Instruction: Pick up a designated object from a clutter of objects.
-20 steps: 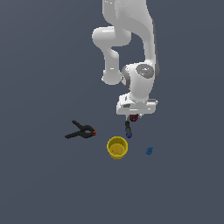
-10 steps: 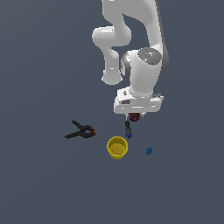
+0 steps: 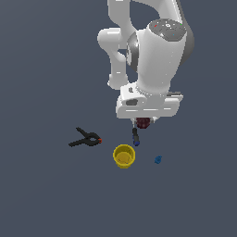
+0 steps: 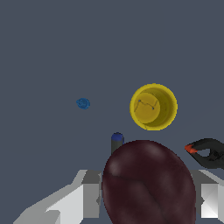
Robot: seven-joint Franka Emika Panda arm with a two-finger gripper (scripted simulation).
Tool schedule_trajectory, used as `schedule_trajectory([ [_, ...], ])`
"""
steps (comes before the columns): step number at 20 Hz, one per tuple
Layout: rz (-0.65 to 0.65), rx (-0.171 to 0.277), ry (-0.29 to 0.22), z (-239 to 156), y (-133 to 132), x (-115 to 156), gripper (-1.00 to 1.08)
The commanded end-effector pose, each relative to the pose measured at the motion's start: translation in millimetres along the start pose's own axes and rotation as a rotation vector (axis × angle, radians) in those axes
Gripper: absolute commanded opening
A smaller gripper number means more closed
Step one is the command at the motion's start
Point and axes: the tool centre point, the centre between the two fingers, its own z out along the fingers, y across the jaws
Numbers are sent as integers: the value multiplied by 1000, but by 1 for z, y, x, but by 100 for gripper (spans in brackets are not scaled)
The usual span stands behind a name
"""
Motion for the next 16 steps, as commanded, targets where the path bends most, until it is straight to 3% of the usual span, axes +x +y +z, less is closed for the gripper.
schedule_trajectory([
  [1,0,0,0,-18,4,12,-100],
  [16,2,-3,-1,-102,23,73,-100],
])
